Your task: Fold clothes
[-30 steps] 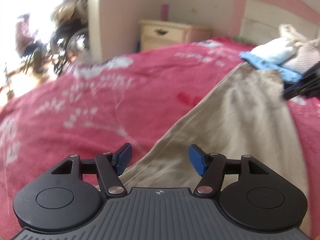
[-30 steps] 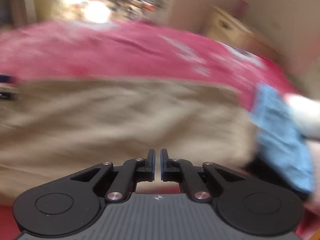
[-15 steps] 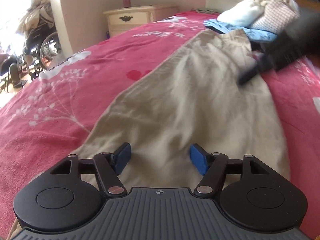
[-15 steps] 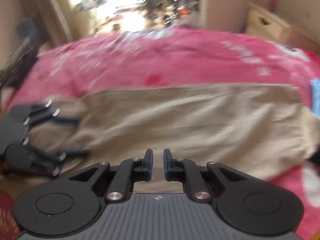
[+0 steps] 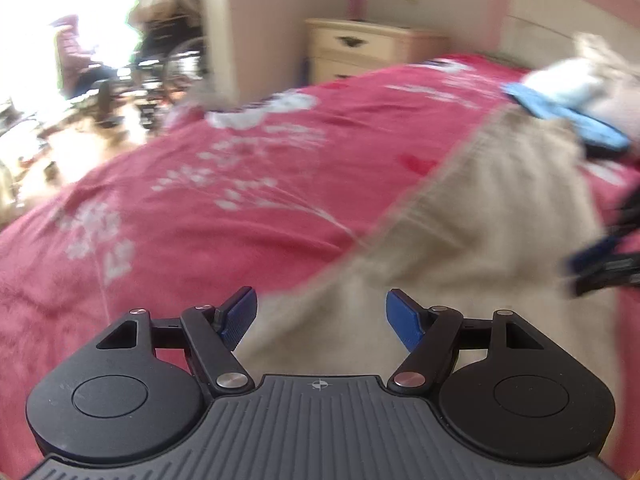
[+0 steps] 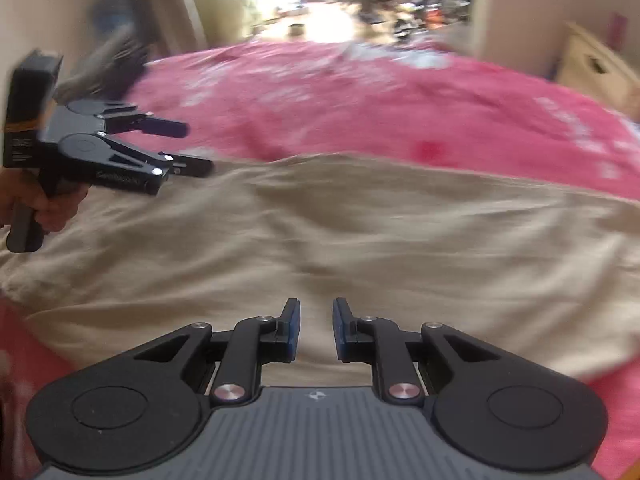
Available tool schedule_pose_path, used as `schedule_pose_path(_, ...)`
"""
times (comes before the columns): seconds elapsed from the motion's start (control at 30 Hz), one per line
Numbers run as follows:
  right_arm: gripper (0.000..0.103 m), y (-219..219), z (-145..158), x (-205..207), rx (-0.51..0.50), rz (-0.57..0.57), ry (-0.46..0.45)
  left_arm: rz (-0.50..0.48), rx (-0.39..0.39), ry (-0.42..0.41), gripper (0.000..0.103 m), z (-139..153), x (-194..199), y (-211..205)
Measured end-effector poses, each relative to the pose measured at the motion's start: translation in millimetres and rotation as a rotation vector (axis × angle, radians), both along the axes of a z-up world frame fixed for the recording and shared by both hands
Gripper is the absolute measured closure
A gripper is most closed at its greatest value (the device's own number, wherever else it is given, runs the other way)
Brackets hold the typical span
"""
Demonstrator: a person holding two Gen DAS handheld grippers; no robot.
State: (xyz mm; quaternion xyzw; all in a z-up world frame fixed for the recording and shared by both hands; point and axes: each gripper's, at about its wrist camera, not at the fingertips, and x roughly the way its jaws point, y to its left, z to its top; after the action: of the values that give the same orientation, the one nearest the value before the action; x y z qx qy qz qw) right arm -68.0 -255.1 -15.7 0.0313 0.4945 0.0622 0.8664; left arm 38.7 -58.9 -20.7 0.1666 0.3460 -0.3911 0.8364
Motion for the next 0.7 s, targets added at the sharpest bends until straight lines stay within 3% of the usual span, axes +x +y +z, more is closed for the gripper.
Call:
schedule_pose_path(0.1,0.085,16.4,-26.5,-10.0,-0.005,0.045,0.085,-0.099,0.043,0.026,0.031,-4.7,-34.8,15.6)
schedule_pose_path(0.2,0.085,15.2,-19.5,-23.2,-0.027,0.042,0.092,-0.051,0.199,-0.086,0.034,-26.7,-48.0,34.3)
schedule_pose_path(0.3,0.084,18.0,-7.7,-22.6,-0.051,0.030,0.114,0.140,0.179,-0.087,0.033,-24.1,-23.3,64.5)
schedule_pose_path(0.4,0.084,36.1,5.4,-15.1,-0.034,0.042,0.045,0.266,0.129,-0.066,0.042,-11.9,-4.9,80.9)
schedule_pose_path(0.5,0.084,64.7,6.2,-6.0,-0.029,0.112,-0.015,0.212,0.078,-0.031,0.042,-8.0,-12.9,74.4)
schedule_pose_path(0.6,0.084,89.5,-8.0,-1.8,-0.076,0.201,0.019,0.128,0.130,-0.034,0.041,-22.7,-28.6,57.0)
schedule_pose_path(0.63,0.085,92.8,-13.6,-5.4,-0.093,0.223,0.044,0.130,0.171,-0.070,0.039,-30.8,-28.0,53.5)
schedule_pose_path(0.7,0.085,91.4,-15.2,-17.2,-0.106,0.235,0.062,0.199,0.145,-0.066,0.033,-34.3,-14.2,61.2)
